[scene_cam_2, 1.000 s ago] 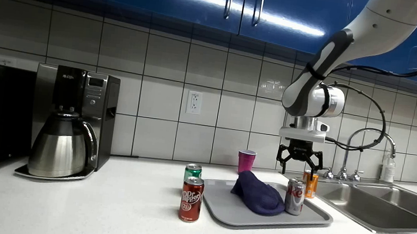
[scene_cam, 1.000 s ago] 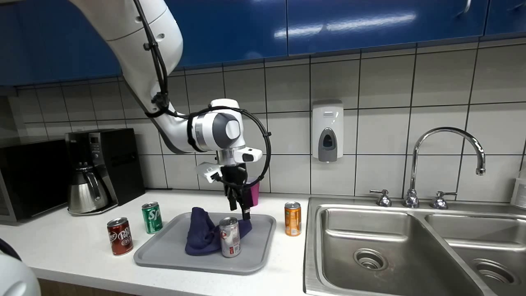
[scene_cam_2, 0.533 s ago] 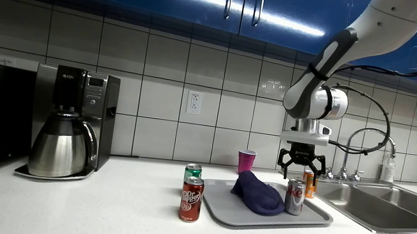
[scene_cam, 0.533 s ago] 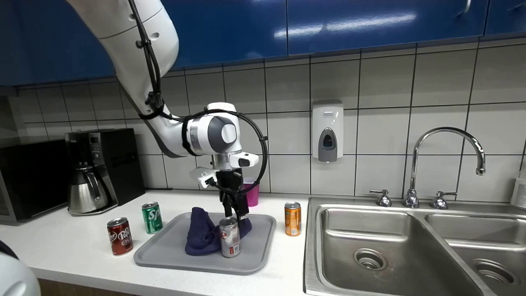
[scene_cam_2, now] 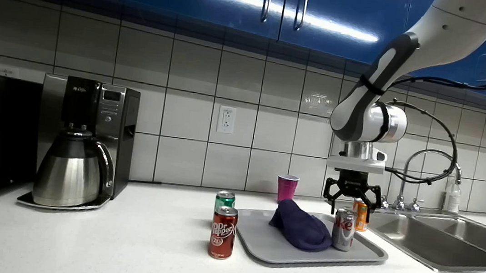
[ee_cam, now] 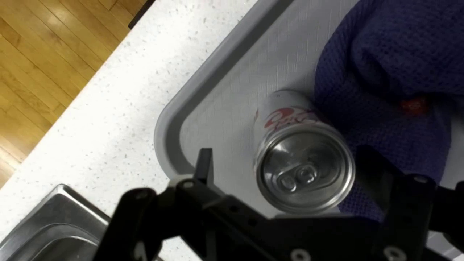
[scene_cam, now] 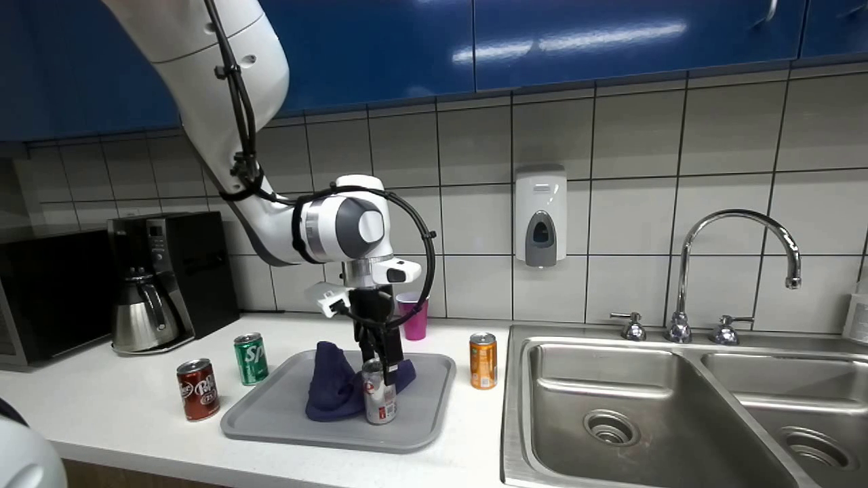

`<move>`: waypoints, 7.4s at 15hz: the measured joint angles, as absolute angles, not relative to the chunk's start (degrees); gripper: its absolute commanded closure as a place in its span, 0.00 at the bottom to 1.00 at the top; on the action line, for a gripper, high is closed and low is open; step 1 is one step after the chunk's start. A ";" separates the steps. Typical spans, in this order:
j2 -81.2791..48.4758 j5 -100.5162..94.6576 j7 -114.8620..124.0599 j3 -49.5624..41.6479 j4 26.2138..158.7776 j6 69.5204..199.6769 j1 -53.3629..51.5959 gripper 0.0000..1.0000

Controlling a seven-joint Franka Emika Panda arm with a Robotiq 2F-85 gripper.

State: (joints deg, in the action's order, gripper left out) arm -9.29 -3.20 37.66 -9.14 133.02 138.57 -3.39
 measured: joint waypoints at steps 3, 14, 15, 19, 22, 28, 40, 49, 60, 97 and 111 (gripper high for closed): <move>-9.11 -3.20 37.66 -9.06 133.31 138.57 -3.39 0.00; -8.94 -3.21 37.66 -9.06 133.35 138.57 -2.90 0.62; -8.91 -3.21 37.66 -9.06 133.36 138.57 -2.88 0.62; -8.02 -3.21 37.66 -9.06 133.43 138.80 -2.87 0.62; -5.78 -3.21 37.66 -9.06 133.74 139.04 -2.87 0.62; -0.79 -3.38 37.66 -9.02 135.65 139.18 -1.99 0.62; 0.84 -3.38 37.67 -9.38 137.27 140.15 4.76 0.62; 0.45 -3.38 37.66 -11.60 137.43 140.57 8.36 0.62; -1.47 -3.36 37.60 -13.71 137.05 141.10 10.46 0.62; -8.26 -2.28 37.50 -14.67 131.64 141.57 9.55 0.00; 4.30 -6.08 37.58 -8.41 141.72 141.27 5.49 0.00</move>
State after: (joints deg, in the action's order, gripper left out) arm 4.30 -6.08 37.58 -8.41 141.72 141.27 5.49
